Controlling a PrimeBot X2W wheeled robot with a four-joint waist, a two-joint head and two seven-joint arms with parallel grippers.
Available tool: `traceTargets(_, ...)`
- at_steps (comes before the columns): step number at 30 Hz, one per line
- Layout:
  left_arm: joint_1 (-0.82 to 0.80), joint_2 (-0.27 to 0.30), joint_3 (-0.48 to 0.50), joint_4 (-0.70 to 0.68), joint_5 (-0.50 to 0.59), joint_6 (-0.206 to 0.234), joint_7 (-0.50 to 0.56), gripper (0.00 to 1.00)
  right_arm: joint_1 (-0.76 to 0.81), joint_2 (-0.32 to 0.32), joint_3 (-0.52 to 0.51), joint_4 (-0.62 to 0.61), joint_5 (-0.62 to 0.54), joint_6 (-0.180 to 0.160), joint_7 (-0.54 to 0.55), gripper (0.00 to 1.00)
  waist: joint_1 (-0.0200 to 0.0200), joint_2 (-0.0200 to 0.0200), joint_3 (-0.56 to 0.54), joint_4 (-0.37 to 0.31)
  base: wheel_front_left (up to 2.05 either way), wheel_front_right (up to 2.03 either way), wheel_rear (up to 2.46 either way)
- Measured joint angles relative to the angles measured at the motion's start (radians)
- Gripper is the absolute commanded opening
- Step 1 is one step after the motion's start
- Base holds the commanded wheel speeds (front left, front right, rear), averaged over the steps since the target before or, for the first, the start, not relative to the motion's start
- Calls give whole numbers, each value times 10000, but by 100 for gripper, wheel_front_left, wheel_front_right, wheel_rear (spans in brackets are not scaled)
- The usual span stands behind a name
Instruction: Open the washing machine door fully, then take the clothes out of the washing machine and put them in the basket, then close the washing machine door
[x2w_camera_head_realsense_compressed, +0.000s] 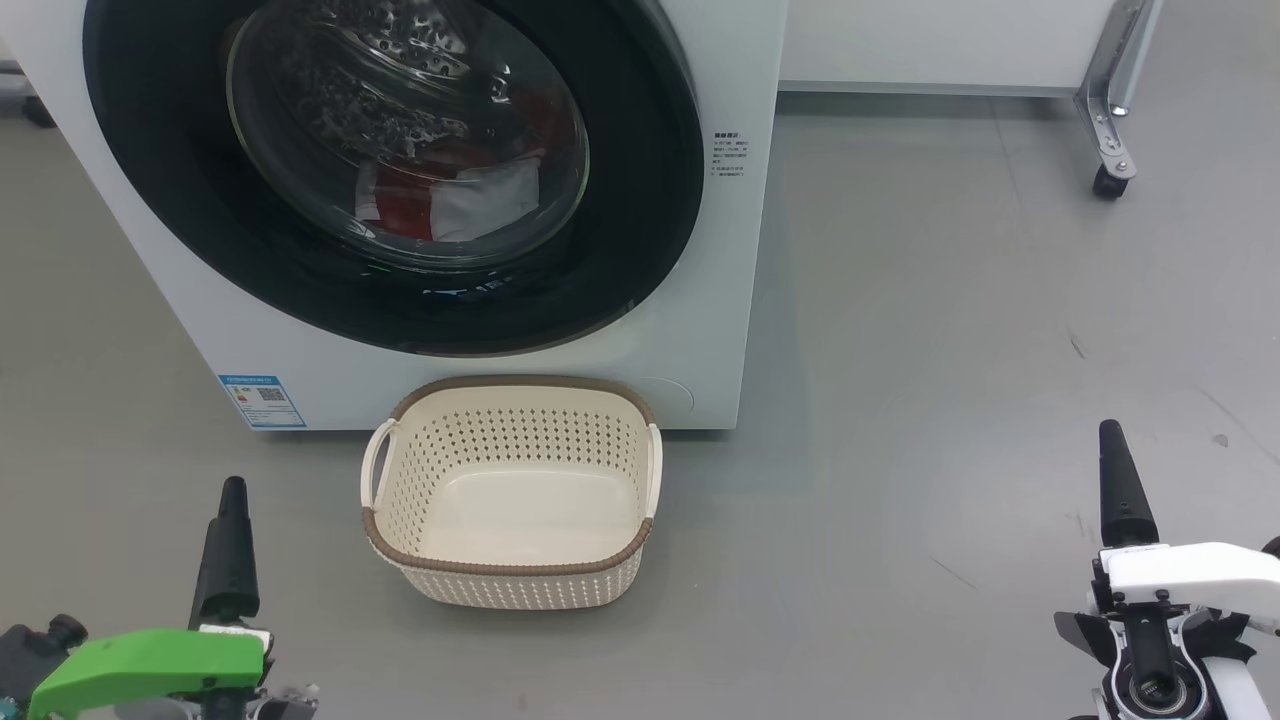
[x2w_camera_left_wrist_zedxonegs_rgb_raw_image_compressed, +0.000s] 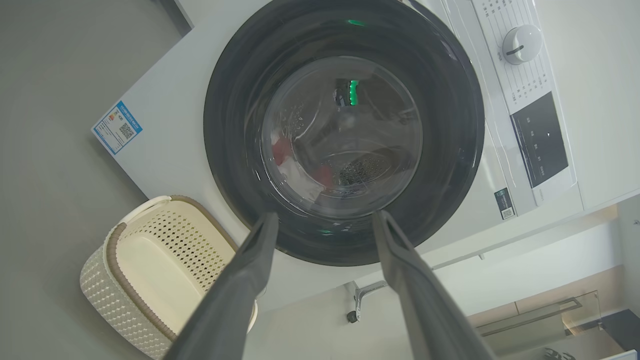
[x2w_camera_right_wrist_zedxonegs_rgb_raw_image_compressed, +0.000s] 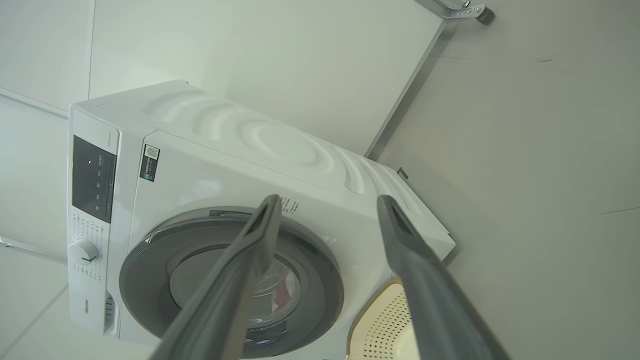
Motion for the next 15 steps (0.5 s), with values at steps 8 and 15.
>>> traceTargets(8,4,-13,-35,-314,1181,128,-171,100,-7,19,155,-362,-516,-234,-201,100,0,0,0,14,0,0,0)
traceTargets(15,38,-25,-272,-566,2395,203,-382,100,-11,40,313,-531,-1753,-543,-389,100,0,0,6,16,0,0,0)
